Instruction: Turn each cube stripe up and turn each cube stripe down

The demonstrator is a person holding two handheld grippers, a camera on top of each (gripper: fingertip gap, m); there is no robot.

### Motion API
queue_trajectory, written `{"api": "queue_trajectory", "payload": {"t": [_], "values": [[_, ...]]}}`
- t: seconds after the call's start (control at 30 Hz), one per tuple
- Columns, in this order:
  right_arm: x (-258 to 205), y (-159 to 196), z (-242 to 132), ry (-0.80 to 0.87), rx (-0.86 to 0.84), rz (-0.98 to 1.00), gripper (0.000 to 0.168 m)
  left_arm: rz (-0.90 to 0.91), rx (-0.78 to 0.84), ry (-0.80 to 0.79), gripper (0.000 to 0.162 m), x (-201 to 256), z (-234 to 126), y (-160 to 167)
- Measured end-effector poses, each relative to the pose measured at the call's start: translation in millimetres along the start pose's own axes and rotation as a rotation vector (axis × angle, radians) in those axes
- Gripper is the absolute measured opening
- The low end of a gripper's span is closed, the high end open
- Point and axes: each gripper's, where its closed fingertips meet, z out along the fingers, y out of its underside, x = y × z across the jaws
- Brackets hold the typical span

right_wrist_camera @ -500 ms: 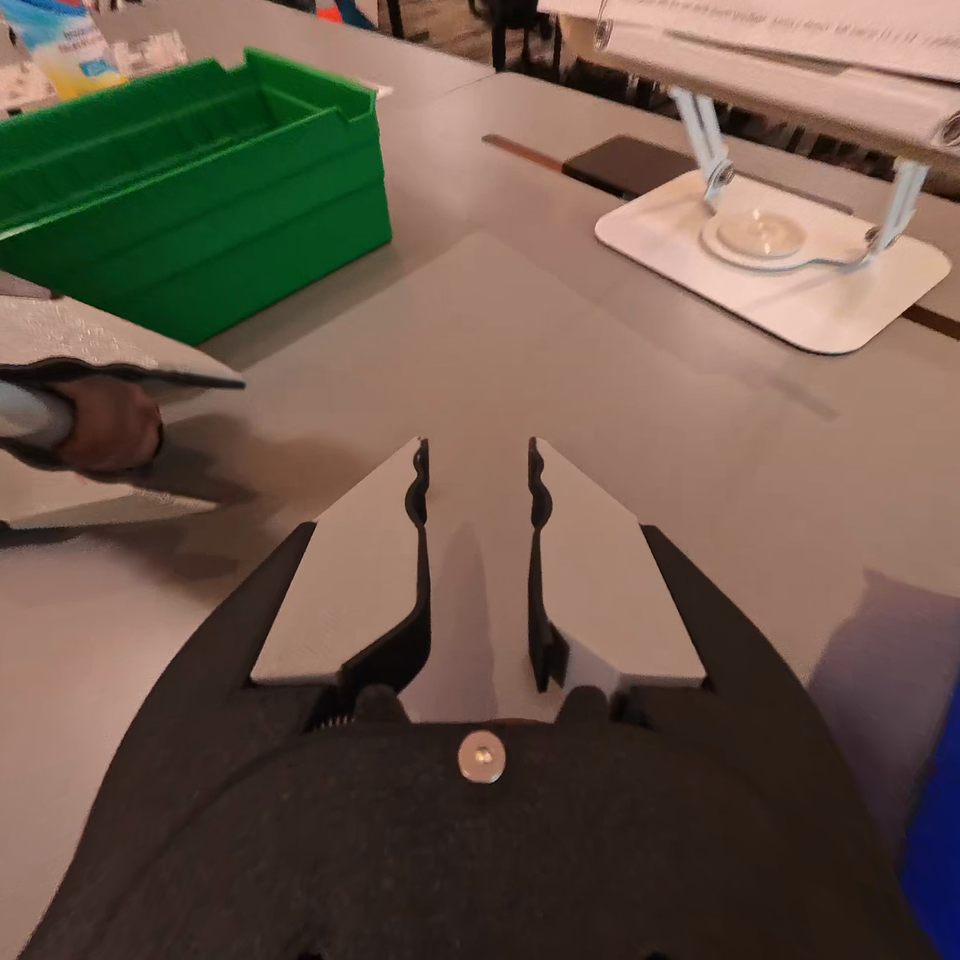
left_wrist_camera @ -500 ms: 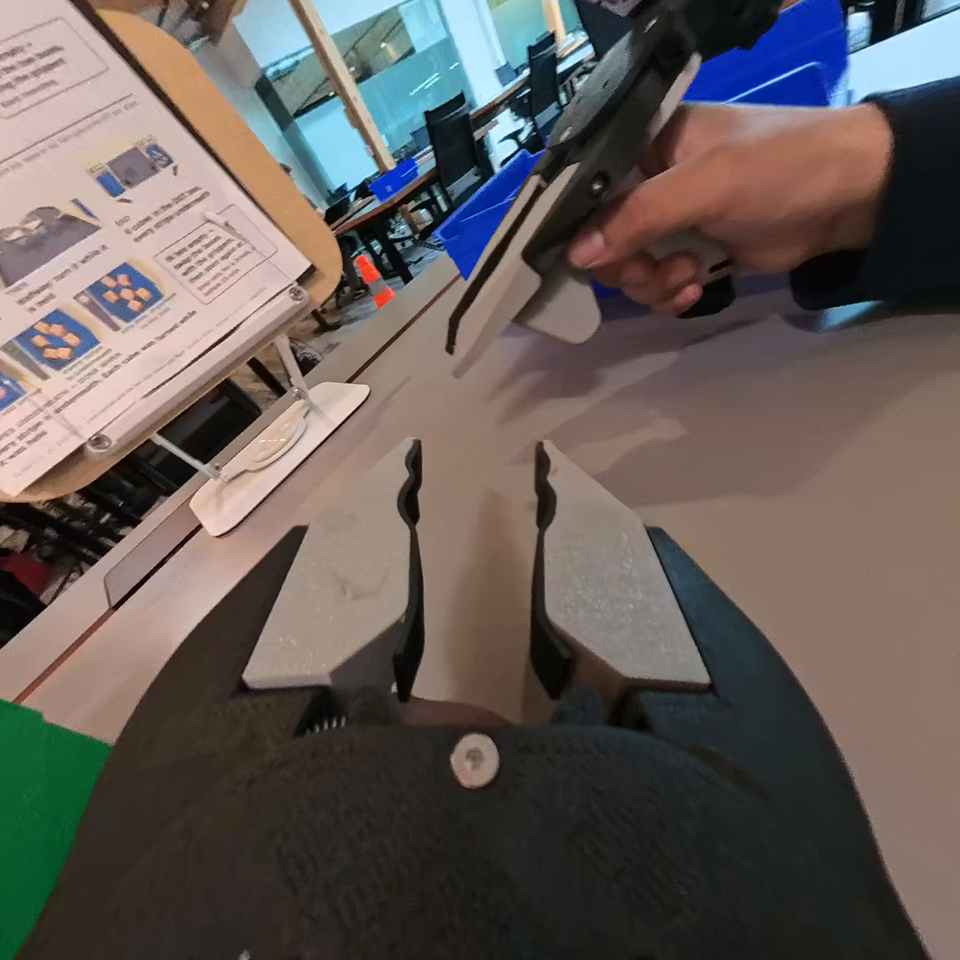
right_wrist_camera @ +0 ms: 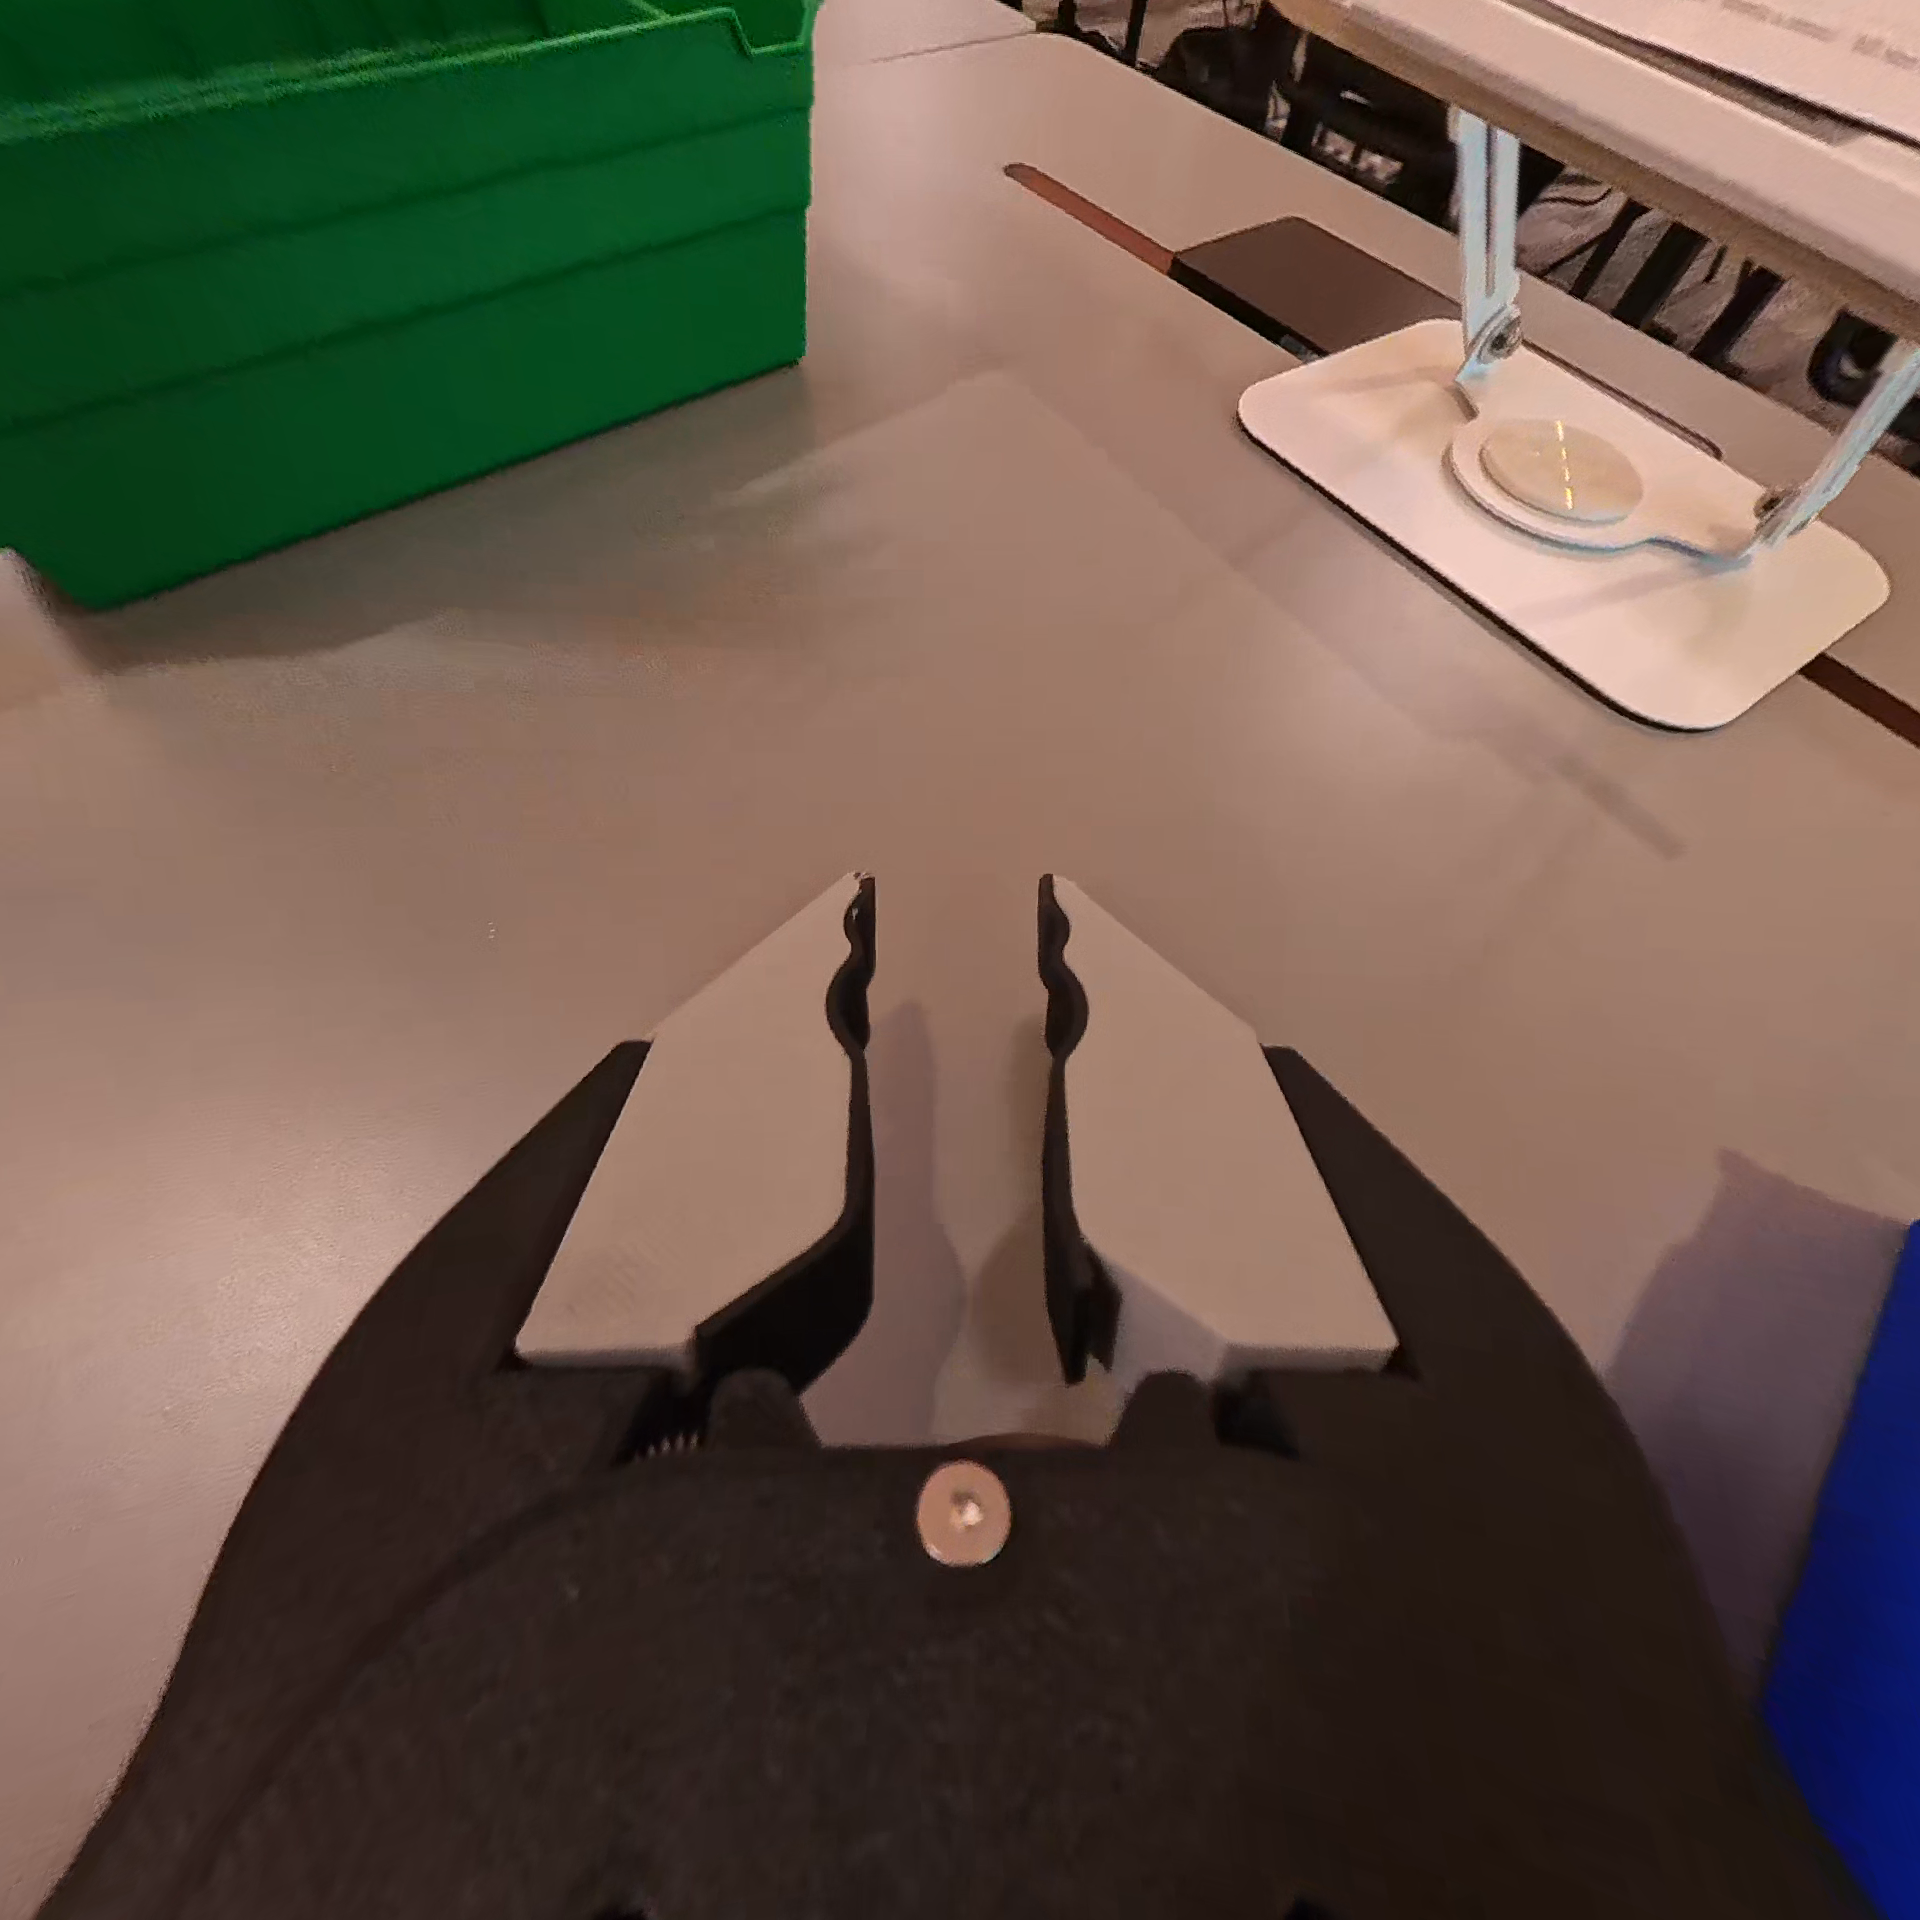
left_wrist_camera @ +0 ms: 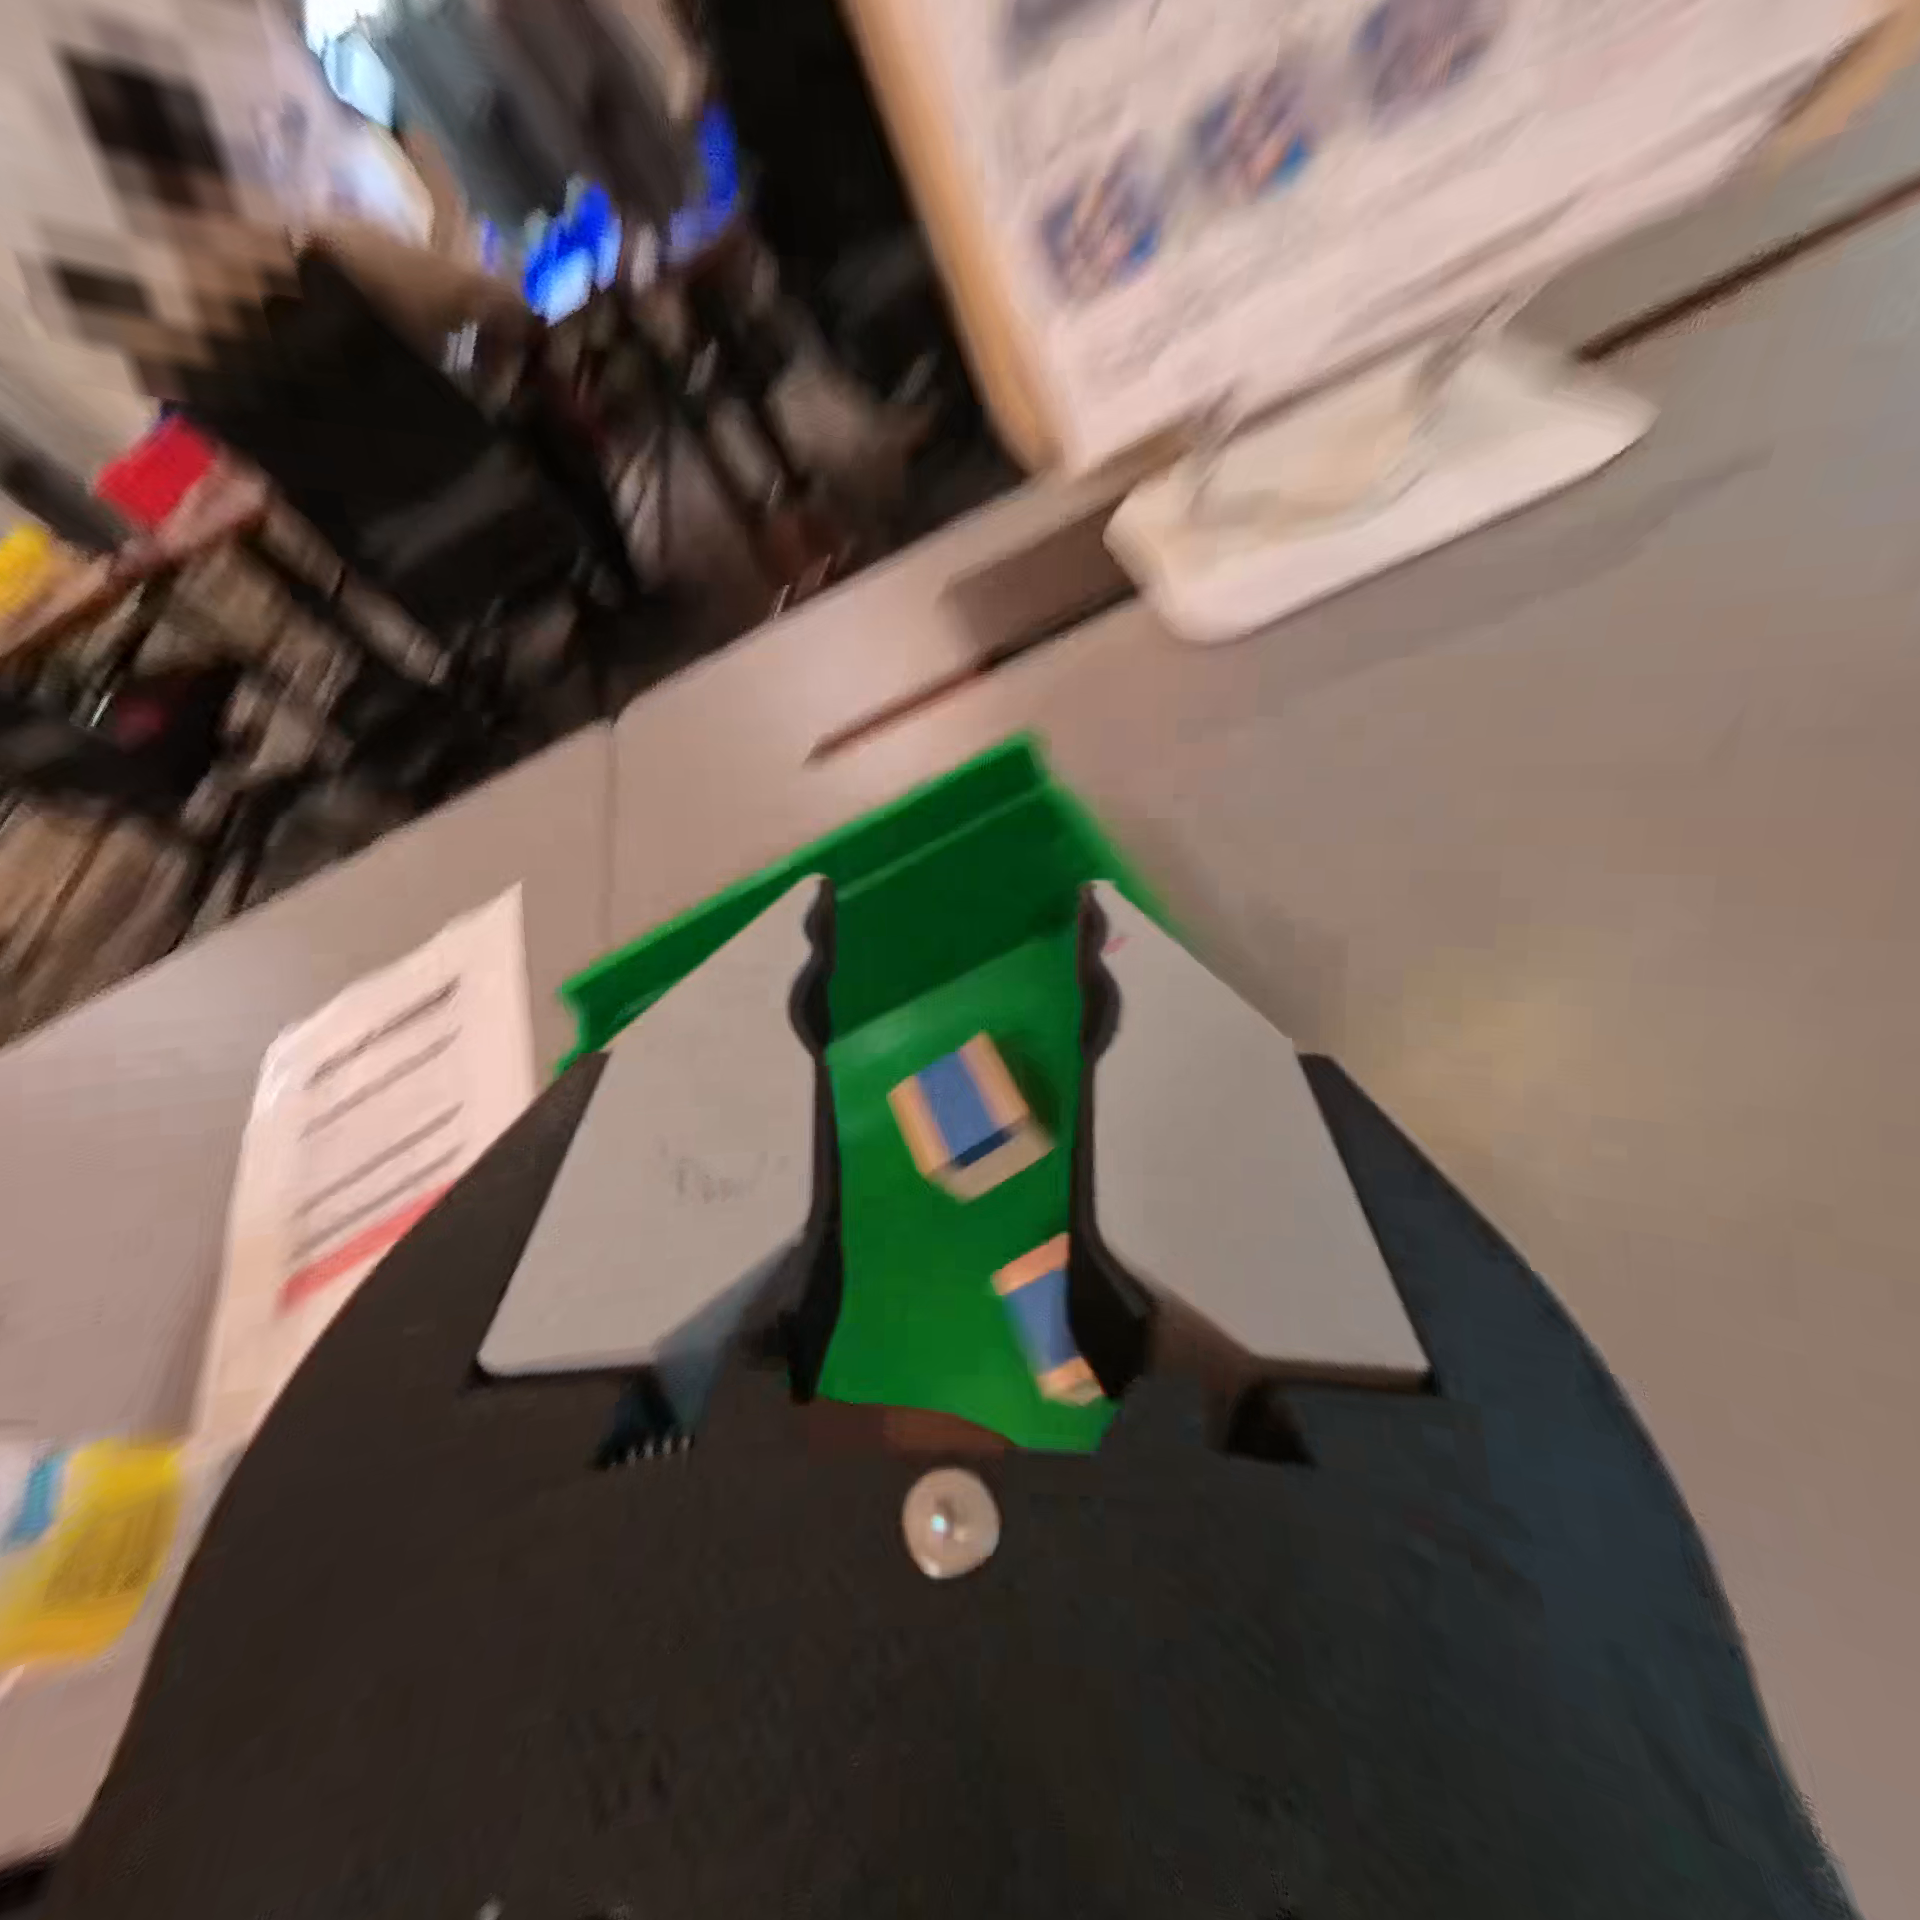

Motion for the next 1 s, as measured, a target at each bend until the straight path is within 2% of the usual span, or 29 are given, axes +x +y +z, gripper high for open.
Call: {"api": "queue_trajectory", "payload": {"t": [0.07, 0.13, 0.2, 0.27, 0.3, 0.37, 0.4, 0.57, 0.67, 0.8, 0.9, 0.97, 1.0], "values": [[1.6, -0.1, -0.6, 0.026, -0.001, -0.026, 0.028, -0.051, -0.197, -0.024, 0.052, -29.7, 33.8, 44.6], [4.2, 2.1, -0.2, 0.036, -0.01, -0.035, 0.028, -0.206, -0.352, 0.065, 0.062, -27.7, 58.1, 83.0], [7.4, 4.1, -0.2, 0.041, -0.016, -0.028, 0.028, -0.313, -0.441, 0.14, 0.074, -15.4, 74.9, 106.8], [9.2, 4.4, -0.4, 0.039, -0.014, -0.015, 0.028, -0.329, -0.5, 0.139, 0.076, -8.7, 88.7, 124.8], [9.6, 4.1, -0.6, 0.037, -0.011, -0.009, 0.028, -0.312, -0.534, 0.126, 0.075, -6.1, 94.5, 134.3], [9.5, 3.0, -1.3, 0.036, -0.007, -0.01, 0.028, -0.281, -0.585, 0.127, 0.064, 0.5, 103.8, 146.4], [9.4, 2.6, -1.7, 0.037, -0.006, -0.013, 0.028, -0.287, -0.562, 0.13, 0.041, 0.4, 107.8, 142.0], [7.5, 4.3, -0.3, 0.033, -0.017, -0.025, 0.026, -0.202, -0.567, 0.14, 0.041, -4.4, 111.2, 138.8], [3.4, 7.0, 2.5, 0.006, -0.026, -0.015, 0.026, -0.257, -0.461, 0.146, 0.041, -14.2, 106.5, 116.8], [-12.3, -1.7, -1.1, -0.102, 0.021, 0.001, 0.027, -0.247, -0.165, 0.247, 0.041, -7.9, 77.3, 43.0], [-41.4, -19.3, -15.1, -0.329, 0.104, 0.076, 0.031, -0.132, 0.177, 0.548, 0.041, 54.5, 17.7, -37.9], [-67.1, -32.6, -31.5, -0.552, 0.158, 0.154, 0.036, 0.047, 0.419, 0.822, 0.04, 118.9, -46.4, -69.9], [-79.6, -40.0, -42.7, -0.671, 0.191, 0.192, 0.035, 0.144, 0.542, 0.958, 0.041, 149.8, -82.3, -75.5]]}}
